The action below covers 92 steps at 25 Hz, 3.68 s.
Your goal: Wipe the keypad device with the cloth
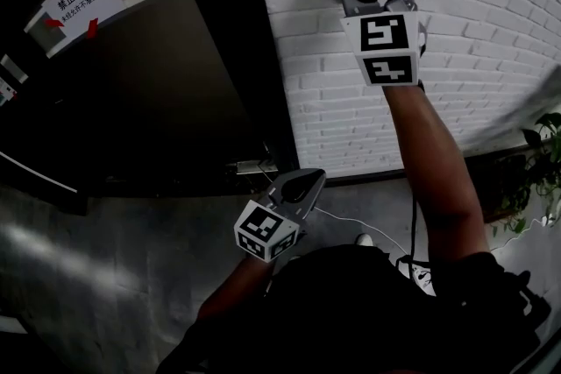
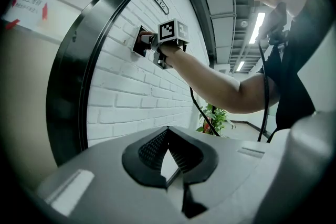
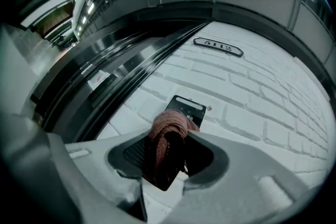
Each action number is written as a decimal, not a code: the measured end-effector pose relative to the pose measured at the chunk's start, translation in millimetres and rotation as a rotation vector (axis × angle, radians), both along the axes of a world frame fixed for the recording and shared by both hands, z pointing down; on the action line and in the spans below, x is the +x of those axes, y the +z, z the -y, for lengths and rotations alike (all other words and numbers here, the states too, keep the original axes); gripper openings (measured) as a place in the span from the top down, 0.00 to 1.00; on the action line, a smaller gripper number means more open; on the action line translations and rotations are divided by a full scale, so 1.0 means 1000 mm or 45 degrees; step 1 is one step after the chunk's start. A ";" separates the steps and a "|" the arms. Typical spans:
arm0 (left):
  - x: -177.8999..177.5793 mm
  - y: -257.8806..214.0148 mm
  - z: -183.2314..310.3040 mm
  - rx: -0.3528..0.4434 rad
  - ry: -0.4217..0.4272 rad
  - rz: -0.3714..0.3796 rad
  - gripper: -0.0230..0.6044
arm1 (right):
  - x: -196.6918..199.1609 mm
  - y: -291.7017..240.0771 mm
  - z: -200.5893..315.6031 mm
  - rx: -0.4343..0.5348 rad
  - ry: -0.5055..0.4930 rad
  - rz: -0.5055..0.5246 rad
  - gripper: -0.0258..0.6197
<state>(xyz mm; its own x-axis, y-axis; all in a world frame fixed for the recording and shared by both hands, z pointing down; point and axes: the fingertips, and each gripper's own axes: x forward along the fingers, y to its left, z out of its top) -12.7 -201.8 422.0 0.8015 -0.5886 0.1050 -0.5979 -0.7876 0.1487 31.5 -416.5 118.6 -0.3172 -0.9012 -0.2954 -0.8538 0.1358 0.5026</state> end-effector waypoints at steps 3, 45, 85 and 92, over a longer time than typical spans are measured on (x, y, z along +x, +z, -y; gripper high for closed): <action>0.000 0.002 -0.001 -0.013 0.004 -0.011 0.94 | 0.000 0.013 0.000 -0.022 -0.005 0.023 0.74; 0.000 0.001 -0.008 -0.010 -0.002 -0.001 0.94 | 0.003 0.035 -0.027 -0.176 -0.156 0.252 0.74; -0.008 0.003 -0.008 -0.010 -0.032 -0.007 0.94 | 0.007 -0.006 -0.001 -0.102 -0.093 0.263 0.74; -0.008 0.005 -0.008 -0.006 -0.036 -0.002 0.94 | 0.007 0.018 0.000 -0.150 -0.090 0.260 0.74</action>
